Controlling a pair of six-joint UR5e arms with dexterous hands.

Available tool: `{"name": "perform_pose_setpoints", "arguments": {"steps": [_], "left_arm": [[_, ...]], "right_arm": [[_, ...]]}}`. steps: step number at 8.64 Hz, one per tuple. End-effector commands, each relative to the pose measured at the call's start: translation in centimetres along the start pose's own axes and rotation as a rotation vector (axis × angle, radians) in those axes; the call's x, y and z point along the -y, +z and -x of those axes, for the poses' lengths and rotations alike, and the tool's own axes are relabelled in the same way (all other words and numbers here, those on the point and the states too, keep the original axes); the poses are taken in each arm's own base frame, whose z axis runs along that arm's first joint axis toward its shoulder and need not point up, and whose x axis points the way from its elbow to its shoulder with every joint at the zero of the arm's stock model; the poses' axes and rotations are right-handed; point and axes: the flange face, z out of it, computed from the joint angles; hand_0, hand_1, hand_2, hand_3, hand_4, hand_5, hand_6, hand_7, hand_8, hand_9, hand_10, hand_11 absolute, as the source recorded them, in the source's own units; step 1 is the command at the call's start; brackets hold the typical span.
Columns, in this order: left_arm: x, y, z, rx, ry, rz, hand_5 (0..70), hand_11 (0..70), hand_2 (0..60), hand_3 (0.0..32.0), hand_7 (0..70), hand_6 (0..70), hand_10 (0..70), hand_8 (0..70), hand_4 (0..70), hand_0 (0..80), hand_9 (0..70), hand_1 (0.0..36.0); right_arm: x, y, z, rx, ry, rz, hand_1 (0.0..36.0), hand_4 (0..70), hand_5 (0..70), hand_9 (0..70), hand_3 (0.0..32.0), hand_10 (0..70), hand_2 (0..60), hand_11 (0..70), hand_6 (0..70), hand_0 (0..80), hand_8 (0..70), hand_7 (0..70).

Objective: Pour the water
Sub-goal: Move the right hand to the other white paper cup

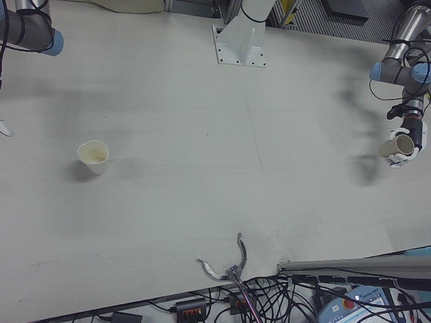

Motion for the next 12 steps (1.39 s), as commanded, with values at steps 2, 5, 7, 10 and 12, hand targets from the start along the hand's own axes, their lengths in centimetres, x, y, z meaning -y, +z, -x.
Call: {"name": "perform_pose_setpoints", "arguments": {"steps": [2, 5, 7, 10, 12], "left_arm": [[-0.2, 0.4, 0.3, 0.009, 0.008, -0.011, 40.9, 36.9, 60.0, 0.0, 43.9, 27.5, 24.3, 17.7, 22.0, 47.8, 27.7, 29.8], [0.1, 0.3, 0.2, 0.009, 0.011, -0.022, 40.1, 37.1, 60.0, 0.0, 43.7, 27.0, 24.4, 17.6, 22.3, 47.5, 27.7, 29.2], [0.1, 0.3, 0.0, 0.006, 0.009, -0.021, 39.4, 37.0, 60.0, 0.0, 42.9, 26.4, 24.3, 17.3, 22.0, 47.4, 27.3, 29.0], [0.0, 0.3, 0.3, 0.010, 0.010, -0.020, 39.5, 37.0, 60.0, 0.0, 42.8, 26.6, 24.3, 17.3, 22.0, 47.1, 27.2, 28.7], [0.0, 0.3, 0.1, 0.007, 0.007, -0.019, 39.5, 36.9, 60.0, 0.0, 42.8, 26.6, 24.3, 17.3, 22.3, 46.9, 27.3, 28.5]], "right_arm": [[-3.3, 2.8, -3.6, -0.046, 0.183, 0.087, 11.5, 0.0, 0.0, 0.0, 0.0, 0.1, 24.2, 1.4, 0.0, 23.1, 0.0, 0.0], [-9.0, 3.8, -8.3, -0.138, 0.248, 0.172, 13.8, 0.0, 0.0, 0.0, 0.0, 0.0, 24.2, 0.2, 0.0, 35.2, 0.0, 0.0], [-9.3, 1.6, -7.0, -0.136, 0.212, 0.189, 14.5, 0.0, 0.0, 0.0, 0.0, 0.0, 23.6, 0.6, 0.0, 37.5, 0.0, 0.0], [-6.7, -1.2, -8.0, -0.181, 0.190, 0.151, 12.8, 0.0, 0.0, 0.0, 0.0, 0.0, 24.6, 0.0, 0.0, 27.5, 0.0, 0.0], [-6.6, -1.7, -10.2, -0.218, 0.169, 0.148, 12.5, 0.0, 0.0, 0.0, 0.0, 0.0, 25.0, 0.3, 0.0, 25.5, 0.0, 0.0]]}}
